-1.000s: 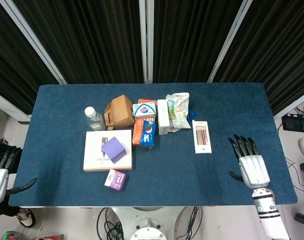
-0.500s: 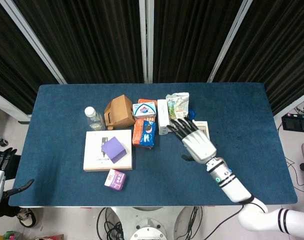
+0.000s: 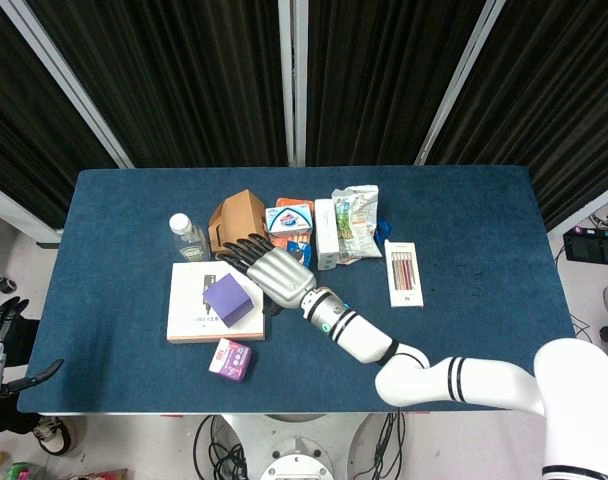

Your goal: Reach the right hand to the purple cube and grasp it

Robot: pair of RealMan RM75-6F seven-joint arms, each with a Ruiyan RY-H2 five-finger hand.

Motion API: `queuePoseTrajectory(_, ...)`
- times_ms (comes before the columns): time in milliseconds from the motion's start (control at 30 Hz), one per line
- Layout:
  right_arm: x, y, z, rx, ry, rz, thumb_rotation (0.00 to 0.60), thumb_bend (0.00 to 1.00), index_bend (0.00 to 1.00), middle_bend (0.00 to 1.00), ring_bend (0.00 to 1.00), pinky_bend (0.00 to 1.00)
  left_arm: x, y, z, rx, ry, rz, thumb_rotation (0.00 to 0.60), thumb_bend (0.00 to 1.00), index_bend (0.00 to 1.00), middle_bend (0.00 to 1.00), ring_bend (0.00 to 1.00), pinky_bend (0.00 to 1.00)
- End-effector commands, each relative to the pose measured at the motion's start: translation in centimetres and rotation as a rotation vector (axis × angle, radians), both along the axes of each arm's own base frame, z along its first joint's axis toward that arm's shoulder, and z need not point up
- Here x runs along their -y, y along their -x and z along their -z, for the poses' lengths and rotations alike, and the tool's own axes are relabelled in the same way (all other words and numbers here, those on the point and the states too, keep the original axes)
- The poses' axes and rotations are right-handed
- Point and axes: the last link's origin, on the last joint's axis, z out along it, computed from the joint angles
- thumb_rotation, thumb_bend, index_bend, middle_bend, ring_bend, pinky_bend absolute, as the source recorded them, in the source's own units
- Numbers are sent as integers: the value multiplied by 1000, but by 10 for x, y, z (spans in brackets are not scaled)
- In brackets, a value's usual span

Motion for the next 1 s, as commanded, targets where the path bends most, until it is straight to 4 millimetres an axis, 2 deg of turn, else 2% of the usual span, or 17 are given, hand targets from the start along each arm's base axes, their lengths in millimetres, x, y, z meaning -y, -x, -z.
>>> queuePoseTrajectory(33,4,-14,19,-7,-45,15,600,0,0,0,0,0,0,1,-1,-2,2,-3,222,103,84,65,139,236)
queuePoseTrajectory(200,3,-24,35,-6,-120,38,600,0,0,0,0,0,3,3,-4,-5,-5,-13,224,103,84,65,139,236)
queuePoseTrajectory(367,2,-25,49,-22,-143,42,600,0,0,1,0,0,4,7,-4,-2,-5,-23,224,102,84,65,139,235)
queuePoseTrajectory(633,0,-26,63,-45,-163,47,600,0,9,116,0,0,6,10,-7,-5,-13,-28,221,102,84,65,139,236)
queuePoseTrajectory(667,0,-26,64,-44,-159,47,600,0,37,143,7,0,7,10,-7,-5,-15,-27,224,103,84,65,139,236)
queuePoseTrajectory(767,0,-27,67,-39,-130,42,600,26,216,262,80,0,8,10,-9,-10,-18,-27,224,103,84,65,139,236)
queuePoseTrajectory(900,0,-26,67,-34,-68,26,600,114,469,449,209,51,10,10,-10,-12,-21,-30,224,103,84,65,139,236)
queuePoseTrajectory(1000,1,-25,64,-22,-20,15,600,168,578,526,274,91,10,11,-10,-9,-20,-32,223,103,84,66,139,236)
